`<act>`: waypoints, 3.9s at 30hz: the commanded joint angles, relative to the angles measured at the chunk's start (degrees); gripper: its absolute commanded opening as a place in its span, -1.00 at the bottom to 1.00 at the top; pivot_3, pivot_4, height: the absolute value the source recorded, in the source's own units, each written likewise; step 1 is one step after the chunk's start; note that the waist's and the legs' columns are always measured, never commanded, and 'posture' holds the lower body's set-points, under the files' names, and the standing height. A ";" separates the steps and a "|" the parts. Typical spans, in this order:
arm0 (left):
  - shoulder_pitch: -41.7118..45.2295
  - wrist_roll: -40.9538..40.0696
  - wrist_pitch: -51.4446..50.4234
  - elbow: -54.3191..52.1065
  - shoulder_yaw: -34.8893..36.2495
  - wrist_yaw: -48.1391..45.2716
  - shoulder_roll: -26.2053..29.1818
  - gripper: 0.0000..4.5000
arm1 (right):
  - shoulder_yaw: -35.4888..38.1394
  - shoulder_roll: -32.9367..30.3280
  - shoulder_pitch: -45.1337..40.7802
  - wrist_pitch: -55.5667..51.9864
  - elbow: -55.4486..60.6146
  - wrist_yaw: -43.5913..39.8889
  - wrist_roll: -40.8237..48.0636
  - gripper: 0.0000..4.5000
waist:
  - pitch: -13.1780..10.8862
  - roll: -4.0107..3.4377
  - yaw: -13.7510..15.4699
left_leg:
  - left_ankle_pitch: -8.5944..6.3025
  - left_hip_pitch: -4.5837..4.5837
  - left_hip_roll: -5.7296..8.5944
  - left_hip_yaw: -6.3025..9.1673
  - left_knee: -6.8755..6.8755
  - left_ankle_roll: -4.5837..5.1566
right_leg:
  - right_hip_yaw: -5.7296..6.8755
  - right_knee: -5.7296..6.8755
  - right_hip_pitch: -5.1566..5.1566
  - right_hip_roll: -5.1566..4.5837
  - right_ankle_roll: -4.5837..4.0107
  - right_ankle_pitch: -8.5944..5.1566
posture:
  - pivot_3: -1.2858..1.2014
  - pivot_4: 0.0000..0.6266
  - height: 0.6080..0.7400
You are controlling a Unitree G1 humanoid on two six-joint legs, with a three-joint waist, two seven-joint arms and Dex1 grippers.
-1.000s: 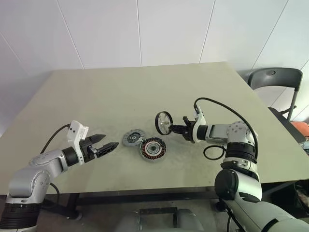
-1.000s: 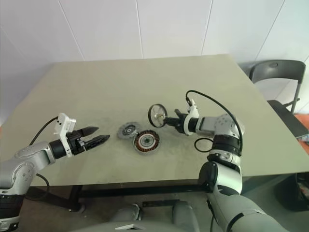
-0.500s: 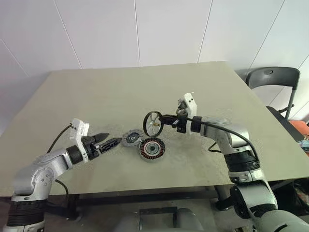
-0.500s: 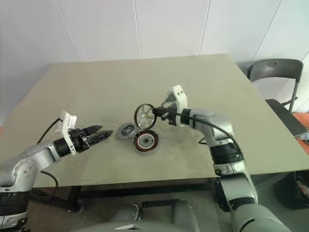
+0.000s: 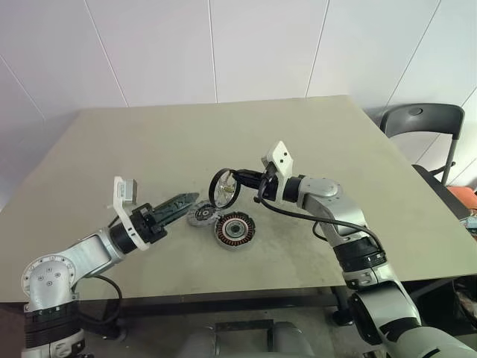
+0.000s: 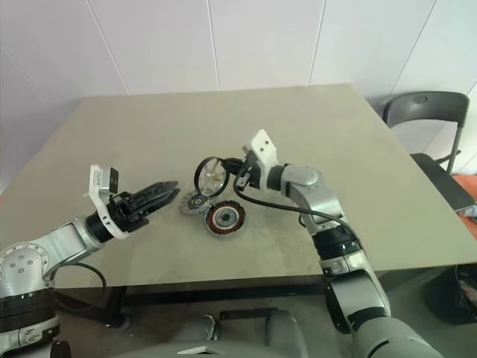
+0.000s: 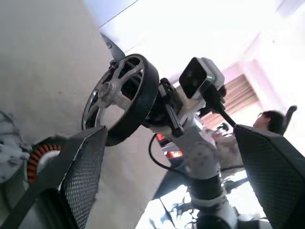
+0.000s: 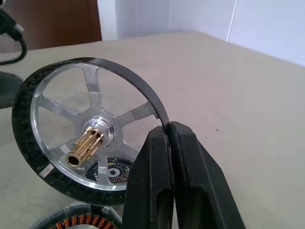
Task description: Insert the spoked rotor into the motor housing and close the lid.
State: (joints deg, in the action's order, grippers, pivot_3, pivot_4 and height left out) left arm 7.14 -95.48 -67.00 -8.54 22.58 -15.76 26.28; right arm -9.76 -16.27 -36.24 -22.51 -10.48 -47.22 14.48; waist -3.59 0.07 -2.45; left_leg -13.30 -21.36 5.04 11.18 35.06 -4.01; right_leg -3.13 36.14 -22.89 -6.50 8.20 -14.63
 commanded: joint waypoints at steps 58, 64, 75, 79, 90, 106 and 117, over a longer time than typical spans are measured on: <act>3.68 62.72 37.51 -9.07 -23.42 -20.38 -0.46 -0.80 | 0.15 -0.99 0.55 -7.57 6.05 -6.02 3.67 -0.48 | 0.01 -0.04 0.20 | 0.01 0.02 0.00 -0.09 0.03 0.00 | -0.04 -0.03 0.08 0.04 -0.04 0.03 | 0.03 -1.00 1.00; 4.22 63.31 37.53 -8.76 -23.11 -20.88 -0.14 -0.80 | 0.29 -2.17 0.29 -7.73 7.27 -8.23 4.66 0.43 | 0.01 -0.04 0.25 | 0.01 0.03 0.00 -0.10 0.05 0.00 | -0.04 -0.03 0.09 0.04 -0.04 0.03 | 0.03 -1.00 1.00; 5.86 74.17 46.52 -6.82 -26.98 -25.79 4.88 -0.80 | 1.43 -10.96 -2.54 -2.79 -0.67 -16.36 2.48 1.00 | 0.00 -0.03 0.20 | 0.01 0.04 0.00 -0.12 0.06 0.00 | -0.03 -0.05 0.12 0.04 -0.02 0.03 | 0.03 -1.00 1.00; 6.33 85.16 58.92 -4.00 -31.87 -28.39 8.85 -0.80 | 2.54 -14.42 -4.35 1.17 -7.37 -17.54 0.67 1.00 | 0.00 -0.02 0.39 | 0.01 0.04 0.01 -0.15 0.06 0.00 | -0.03 -0.10 0.15 0.03 -0.03 0.03 | 0.03 -1.00 1.00; 12.09 105.24 87.24 9.11 -37.14 -24.19 10.79 -0.80 | 3.07 -15.30 -4.66 4.39 -11.04 -18.56 -0.15 1.00 | 0.00 -0.03 0.38 | 0.01 0.04 0.00 -0.15 0.05 0.01 | -0.04 -0.08 0.14 0.03 0.05 0.08 | 0.03 -1.00 1.00; 18.94 118.97 107.67 21.39 -42.93 -18.93 9.99 -0.80 | 2.29 -21.78 -2.75 3.92 -11.23 -29.38 0.06 1.00 | 0.01 -0.03 0.95 | 0.02 0.06 0.02 -0.12 0.11 0.02 | -0.03 -0.03 0.17 0.02 0.22 0.17 | 0.03 -1.00 1.00; 22.72 125.24 111.55 27.19 -44.25 -13.15 9.14 -0.47 | 2.63 -21.78 -2.06 3.77 -11.16 -30.67 0.22 1.00 | 0.01 -0.03 1.61 | 0.02 0.11 0.03 -0.13 0.15 0.02 | -0.04 -0.01 0.22 0.02 0.25 0.19 | 0.03 -1.00 1.00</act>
State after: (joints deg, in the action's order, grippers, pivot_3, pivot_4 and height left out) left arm 28.37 29.76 43.55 18.60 -21.82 -29.66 35.30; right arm -8.10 -38.43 -37.20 -19.12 -23.12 -77.60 13.81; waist -3.58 0.04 -0.84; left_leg -13.28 -21.24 5.06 11.05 35.21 -3.99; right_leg -3.17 36.14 -22.68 -6.48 8.45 -14.44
